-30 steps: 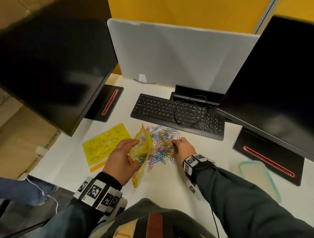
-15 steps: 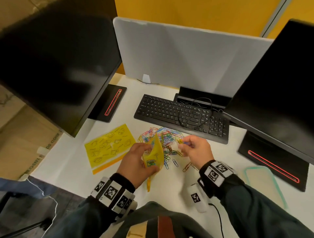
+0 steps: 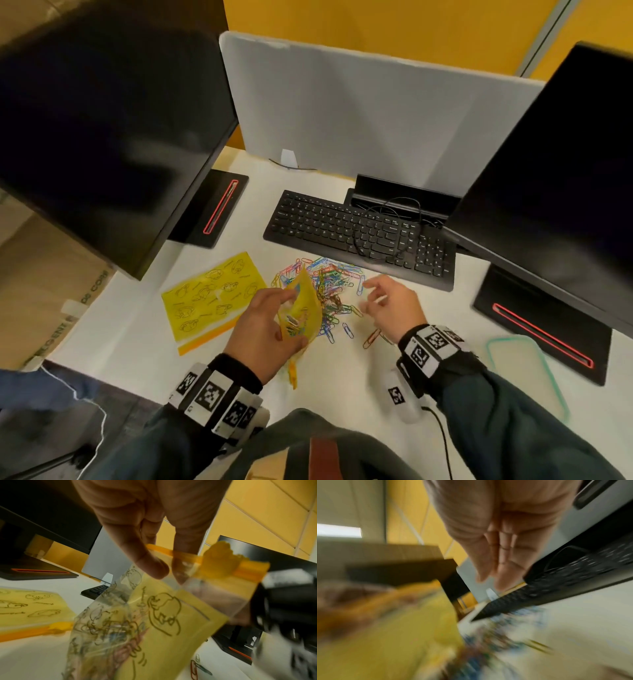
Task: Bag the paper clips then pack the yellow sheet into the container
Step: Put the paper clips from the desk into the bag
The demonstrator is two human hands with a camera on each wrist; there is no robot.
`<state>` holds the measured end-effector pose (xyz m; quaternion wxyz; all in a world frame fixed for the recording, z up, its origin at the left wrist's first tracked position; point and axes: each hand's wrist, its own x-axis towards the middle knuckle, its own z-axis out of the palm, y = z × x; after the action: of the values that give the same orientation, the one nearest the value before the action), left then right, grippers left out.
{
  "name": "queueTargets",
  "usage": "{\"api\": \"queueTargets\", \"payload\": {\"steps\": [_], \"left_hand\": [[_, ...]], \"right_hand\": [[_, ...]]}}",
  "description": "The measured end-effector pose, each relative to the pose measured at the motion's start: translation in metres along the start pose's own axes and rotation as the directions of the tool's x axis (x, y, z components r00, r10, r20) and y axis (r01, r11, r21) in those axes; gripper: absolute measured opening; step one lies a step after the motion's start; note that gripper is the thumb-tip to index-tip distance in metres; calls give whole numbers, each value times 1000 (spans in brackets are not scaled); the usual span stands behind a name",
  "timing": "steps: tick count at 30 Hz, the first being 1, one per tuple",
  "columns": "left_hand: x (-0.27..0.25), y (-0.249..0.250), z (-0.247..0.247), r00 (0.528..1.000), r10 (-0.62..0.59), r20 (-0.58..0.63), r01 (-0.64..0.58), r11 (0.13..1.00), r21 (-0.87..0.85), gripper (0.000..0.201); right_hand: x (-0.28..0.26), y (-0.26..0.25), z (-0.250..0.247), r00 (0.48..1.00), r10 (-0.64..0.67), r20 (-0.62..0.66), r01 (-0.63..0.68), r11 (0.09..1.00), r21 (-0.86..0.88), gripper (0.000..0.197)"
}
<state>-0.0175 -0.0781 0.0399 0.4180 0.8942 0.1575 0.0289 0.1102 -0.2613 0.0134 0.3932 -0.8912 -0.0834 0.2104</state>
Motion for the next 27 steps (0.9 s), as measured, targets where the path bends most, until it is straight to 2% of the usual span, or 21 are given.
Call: {"api": "queueTargets", "payload": {"steps": [1, 2, 3, 4, 6, 8, 10, 12, 14, 15, 17, 19, 23, 27], "left_hand": [[-1, 0, -2, 1000, 4, -10, -5, 1000, -6, 62], [-2, 0, -4, 1000, 7, -19, -8, 1000, -12, 61], [-3, -2, -6, 1000, 7, -29, -8, 1000, -15, 61], [-3, -3, -8, 999, 4, -39, -5, 1000, -16, 62], [-3, -4, -10, 999, -9, -52, 8, 1000, -22, 62], [-3, -4, -10, 999, -16, -51, 15, 1000, -18, 62], [-4, -2, -9, 999, -10, -46, 10, 1000, -11, 62], [-4, -1, -10, 999, 4, -43, -4, 1000, -2, 62], [-3, 0, -11, 999, 4, -41, -4, 1000, 3, 62], [-2, 0, -12, 999, -1, -40, 1, 1000, 4, 61], [-1, 0, -10, 999, -7, -40, 7, 1000, 12, 60], [1, 0, -8, 999, -9, -39, 10, 1000, 17, 60], [4, -2, -3, 999, -20, -30, 21, 1000, 18, 60], [5, -2, 3, 1000, -19, 1, 19, 1000, 19, 62]], "right_hand": [[2, 17, 0, 995, 68, 66, -49, 964, -260, 40], [2, 31, 4, 986, 122, 115, -59, 894, -445, 46], [2, 42, 9, 980, 145, 139, -50, 845, -532, 47], [3, 50, 15, 980, 144, 133, -49, 837, -545, 47], [9, 52, 22, 991, 101, 85, -49, 883, -467, 43], [19, 43, 29, 998, 39, 51, -17, 925, -379, 34], [32, 32, 34, 999, -19, 43, 32, 950, -311, 36], [43, 20, 33, 995, -70, 65, 86, 953, -289, 62], [57, 14, 28, 980, -83, 179, 147, 912, -382, 101], [61, 13, 25, 964, -70, 257, 187, 865, -466, 115], [65, 12, 24, 932, -43, 361, 269, 750, -605, 123], [65, 13, 27, 932, -47, 360, 278, 731, -623, 109], [60, 20, 36, 967, -137, 217, 239, 785, -571, 47], [51, 22, 40, 972, -135, 191, 223, 786, -577, 26]]}}
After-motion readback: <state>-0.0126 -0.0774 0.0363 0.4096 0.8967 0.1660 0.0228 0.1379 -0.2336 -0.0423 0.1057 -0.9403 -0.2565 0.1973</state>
